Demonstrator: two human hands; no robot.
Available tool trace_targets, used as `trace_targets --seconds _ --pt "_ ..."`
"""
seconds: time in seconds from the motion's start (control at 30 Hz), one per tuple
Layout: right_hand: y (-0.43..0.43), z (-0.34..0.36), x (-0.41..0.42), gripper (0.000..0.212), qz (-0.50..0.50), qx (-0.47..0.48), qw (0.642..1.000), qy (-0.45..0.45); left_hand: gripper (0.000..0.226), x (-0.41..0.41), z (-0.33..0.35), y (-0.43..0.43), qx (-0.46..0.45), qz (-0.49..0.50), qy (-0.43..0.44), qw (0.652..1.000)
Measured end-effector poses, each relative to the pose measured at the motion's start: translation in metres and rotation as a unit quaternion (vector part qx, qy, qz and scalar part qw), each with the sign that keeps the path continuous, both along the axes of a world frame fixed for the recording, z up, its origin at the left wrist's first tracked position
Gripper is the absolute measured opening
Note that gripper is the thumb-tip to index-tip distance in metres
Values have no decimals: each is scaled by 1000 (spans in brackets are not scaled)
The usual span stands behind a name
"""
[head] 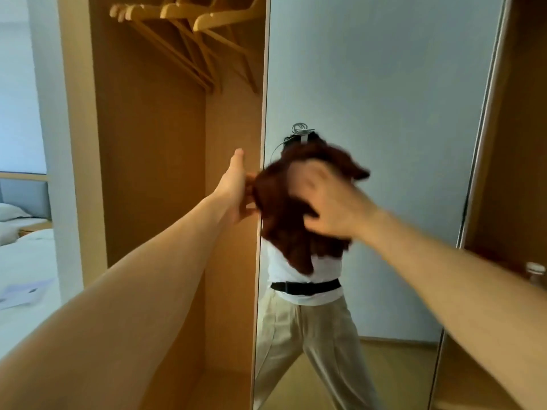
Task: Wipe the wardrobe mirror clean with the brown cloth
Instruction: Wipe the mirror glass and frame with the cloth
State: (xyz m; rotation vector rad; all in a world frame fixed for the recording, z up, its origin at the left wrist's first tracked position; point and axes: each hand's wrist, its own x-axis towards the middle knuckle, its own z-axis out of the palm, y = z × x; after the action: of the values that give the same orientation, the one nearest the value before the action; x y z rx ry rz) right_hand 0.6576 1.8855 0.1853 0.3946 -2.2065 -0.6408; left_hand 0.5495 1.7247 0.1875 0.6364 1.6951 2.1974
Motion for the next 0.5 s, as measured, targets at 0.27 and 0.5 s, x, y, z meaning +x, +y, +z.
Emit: trace_targets --seconds 0.27,0.5 --pt "-33 -10 -29 55 -42 -127 973 188 55 12 -1 -2 54 10 -11 998" --pt "2 -116 -10 56 39 36 999 1 77 10 -1 -2 -7 28 -13 1000"
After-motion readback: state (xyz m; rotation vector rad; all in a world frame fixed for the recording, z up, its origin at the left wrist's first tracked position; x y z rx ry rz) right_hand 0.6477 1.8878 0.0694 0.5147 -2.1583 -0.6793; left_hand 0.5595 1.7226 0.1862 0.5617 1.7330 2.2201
